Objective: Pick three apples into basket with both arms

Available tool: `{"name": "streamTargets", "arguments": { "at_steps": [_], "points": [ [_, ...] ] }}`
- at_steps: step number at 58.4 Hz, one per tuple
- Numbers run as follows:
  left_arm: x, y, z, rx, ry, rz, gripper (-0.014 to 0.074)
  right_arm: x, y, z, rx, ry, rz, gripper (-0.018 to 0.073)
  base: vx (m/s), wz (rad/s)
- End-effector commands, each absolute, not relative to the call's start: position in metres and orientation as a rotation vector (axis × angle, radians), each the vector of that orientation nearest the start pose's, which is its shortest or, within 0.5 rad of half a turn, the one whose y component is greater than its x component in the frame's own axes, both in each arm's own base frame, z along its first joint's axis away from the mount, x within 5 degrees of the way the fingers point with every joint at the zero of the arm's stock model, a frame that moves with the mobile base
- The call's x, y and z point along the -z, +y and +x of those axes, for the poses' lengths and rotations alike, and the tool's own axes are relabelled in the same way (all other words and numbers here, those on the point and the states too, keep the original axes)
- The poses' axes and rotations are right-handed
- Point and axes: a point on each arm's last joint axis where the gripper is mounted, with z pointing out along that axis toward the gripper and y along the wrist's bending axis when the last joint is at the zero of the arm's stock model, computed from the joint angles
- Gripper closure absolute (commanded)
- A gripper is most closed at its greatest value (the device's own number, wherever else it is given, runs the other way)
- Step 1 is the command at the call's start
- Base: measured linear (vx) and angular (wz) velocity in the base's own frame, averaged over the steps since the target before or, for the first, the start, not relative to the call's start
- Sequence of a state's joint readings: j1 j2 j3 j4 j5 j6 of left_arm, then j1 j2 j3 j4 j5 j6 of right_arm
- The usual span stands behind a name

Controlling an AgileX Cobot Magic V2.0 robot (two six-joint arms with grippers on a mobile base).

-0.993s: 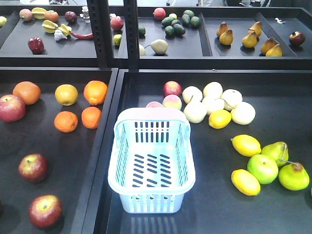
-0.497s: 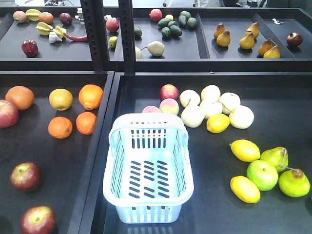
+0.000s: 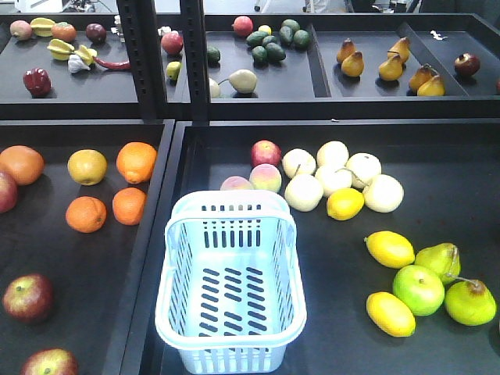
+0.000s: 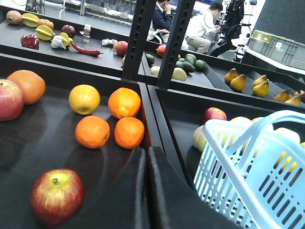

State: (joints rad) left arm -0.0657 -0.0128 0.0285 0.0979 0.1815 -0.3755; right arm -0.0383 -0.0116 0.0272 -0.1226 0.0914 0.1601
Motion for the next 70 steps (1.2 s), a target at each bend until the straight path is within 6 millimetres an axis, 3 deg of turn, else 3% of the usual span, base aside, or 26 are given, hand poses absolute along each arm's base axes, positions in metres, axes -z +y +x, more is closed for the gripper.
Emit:
{"name": "streamTargets", "arguments": {
  "at_steps": [1, 70],
  "points": [
    [-0.2035, -0.0029, 0.0545, 0.271, 1.569, -0.175, 0.0602, -0.1995, -0.0026, 0.0561, 0.018, 1.516, 0.050, 0.0564, 0.03, -0.03],
    [-0.2070, -0.0037, 0.0544, 0.326, 1.529, -0.209, 0.0602, -0.1995, -0.0026, 0.0561, 0.018, 1.516, 0.050, 0.0564, 0.00, 0.00]
  ]
}}
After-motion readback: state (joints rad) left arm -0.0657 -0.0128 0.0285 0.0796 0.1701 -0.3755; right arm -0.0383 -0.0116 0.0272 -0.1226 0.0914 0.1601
